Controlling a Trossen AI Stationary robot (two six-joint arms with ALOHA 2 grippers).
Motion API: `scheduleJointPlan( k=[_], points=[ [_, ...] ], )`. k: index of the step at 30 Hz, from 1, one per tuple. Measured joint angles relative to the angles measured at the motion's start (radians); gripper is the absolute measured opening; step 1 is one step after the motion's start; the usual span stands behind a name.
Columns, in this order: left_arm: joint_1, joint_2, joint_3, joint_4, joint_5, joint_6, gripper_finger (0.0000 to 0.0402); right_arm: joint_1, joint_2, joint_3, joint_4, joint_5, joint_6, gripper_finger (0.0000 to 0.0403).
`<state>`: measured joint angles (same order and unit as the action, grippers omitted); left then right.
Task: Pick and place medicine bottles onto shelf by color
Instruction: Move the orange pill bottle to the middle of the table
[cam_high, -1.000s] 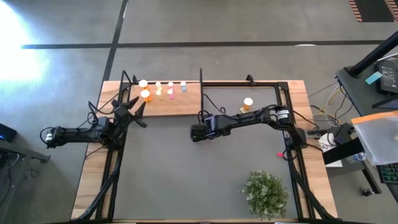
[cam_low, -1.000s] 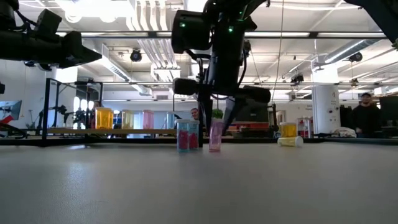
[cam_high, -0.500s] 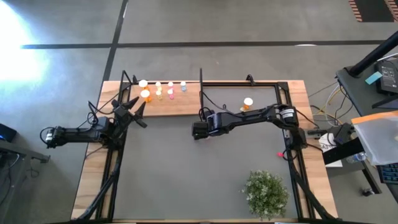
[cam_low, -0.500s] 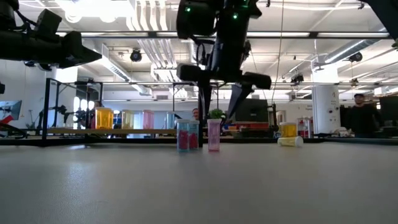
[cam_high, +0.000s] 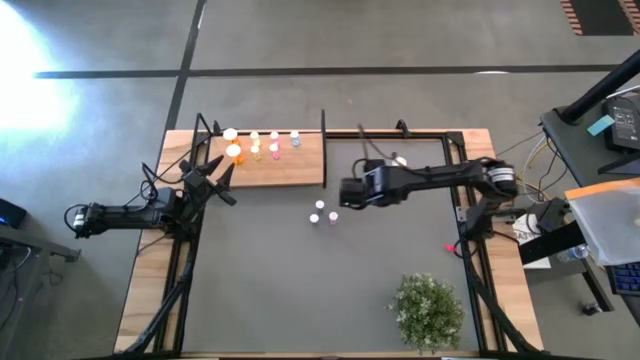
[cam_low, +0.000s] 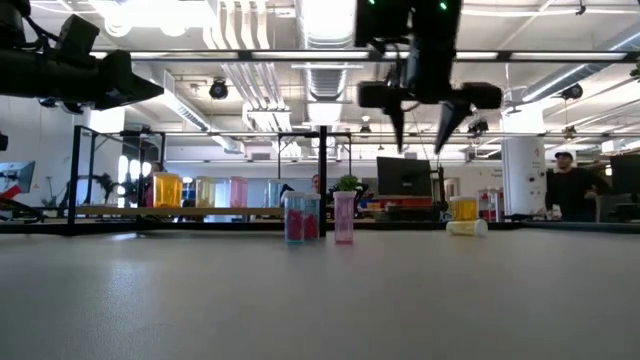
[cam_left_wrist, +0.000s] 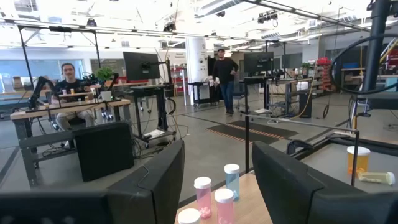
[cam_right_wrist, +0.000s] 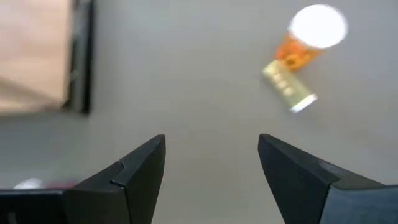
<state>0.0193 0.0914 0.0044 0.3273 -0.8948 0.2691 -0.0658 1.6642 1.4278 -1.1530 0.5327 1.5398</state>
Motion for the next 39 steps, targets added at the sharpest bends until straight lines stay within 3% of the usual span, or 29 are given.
scheduleJointPlan(
  k=[4, 9, 15, 23, 39],
  points=[
    [0.0, 0.0, 0.0, 0.0, 0.0, 0.0, 0.0173, -0.089, -0.102, -0.151, 0.079, 0.009, 0.042, 0.0246],
    [0.0, 0.0, 0.0, 0.0, 0.0, 0.0, 0.0173, -0.241, -0.198, -0.274, 0.114, -0.063, 0.049, 0.0252],
    [0.0, 0.0, 0.0, 0.0, 0.0, 0.0, 0.0173, -0.387, -0.22, -0.357, 0.193, -0.147, -0.006, 0.03],
    [0.0, 0.0, 0.0, 0.0, 0.0, 0.0, 0.0173, -0.466, -0.192, -0.37, 0.265, -0.174, -0.094, 0.0371],
    [0.0, 0.0, 0.0, 0.0, 0.0, 0.0, 0.0173, -0.563, -0.076, -0.354, 0.362, -0.2, -0.179, 0.0374]
  ],
)
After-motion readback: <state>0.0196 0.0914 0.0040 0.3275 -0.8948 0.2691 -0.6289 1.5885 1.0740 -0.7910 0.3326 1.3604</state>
